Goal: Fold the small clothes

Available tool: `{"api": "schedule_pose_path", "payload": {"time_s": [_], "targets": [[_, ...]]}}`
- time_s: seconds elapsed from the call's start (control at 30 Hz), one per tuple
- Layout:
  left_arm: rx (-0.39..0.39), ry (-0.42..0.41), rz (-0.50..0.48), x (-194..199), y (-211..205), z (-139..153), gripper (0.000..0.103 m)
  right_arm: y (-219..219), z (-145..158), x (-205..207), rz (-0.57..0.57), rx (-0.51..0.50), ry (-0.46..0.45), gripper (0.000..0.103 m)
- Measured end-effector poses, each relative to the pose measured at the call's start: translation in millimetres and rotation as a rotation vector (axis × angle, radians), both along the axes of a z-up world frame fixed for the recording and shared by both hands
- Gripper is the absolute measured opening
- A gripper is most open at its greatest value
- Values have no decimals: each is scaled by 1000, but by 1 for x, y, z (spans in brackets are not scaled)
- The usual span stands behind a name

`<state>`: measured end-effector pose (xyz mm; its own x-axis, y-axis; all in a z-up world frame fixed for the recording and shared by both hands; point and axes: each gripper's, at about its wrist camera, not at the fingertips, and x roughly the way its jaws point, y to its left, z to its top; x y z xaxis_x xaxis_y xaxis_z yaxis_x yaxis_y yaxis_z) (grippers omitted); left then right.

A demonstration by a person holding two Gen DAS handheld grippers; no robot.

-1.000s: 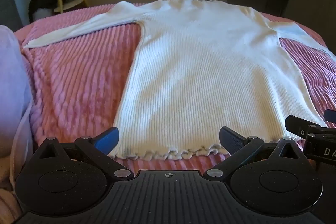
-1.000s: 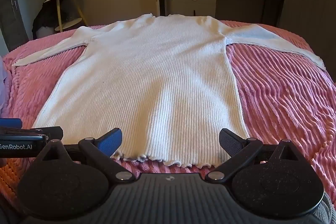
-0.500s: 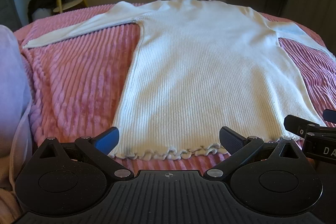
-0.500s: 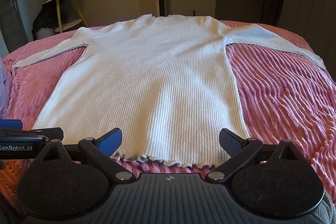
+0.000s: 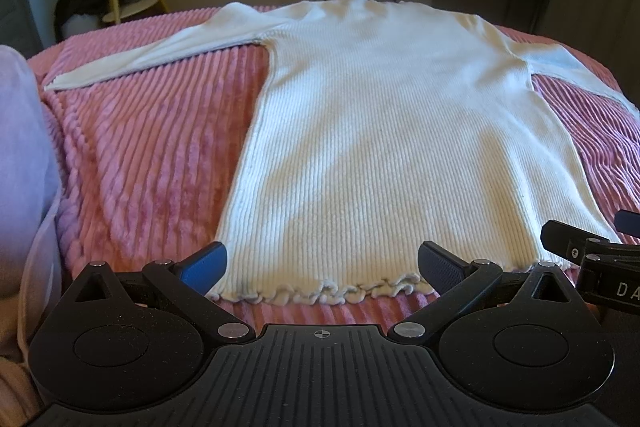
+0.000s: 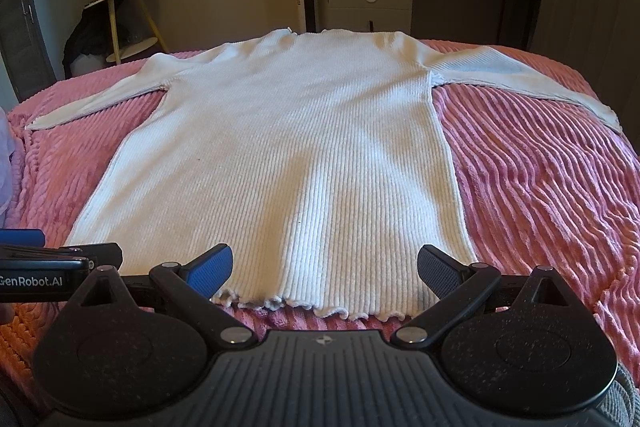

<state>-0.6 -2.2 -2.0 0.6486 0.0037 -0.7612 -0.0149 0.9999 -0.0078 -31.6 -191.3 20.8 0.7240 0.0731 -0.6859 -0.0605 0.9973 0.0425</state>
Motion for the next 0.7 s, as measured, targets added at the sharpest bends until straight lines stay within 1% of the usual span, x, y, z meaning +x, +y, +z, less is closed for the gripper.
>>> {"api": "schedule_pose_path", "payload": {"time_s": [0.7], "targets": [[-2,0,3,0,0,1,103,4,0,0,6,11,-4,99]]}}
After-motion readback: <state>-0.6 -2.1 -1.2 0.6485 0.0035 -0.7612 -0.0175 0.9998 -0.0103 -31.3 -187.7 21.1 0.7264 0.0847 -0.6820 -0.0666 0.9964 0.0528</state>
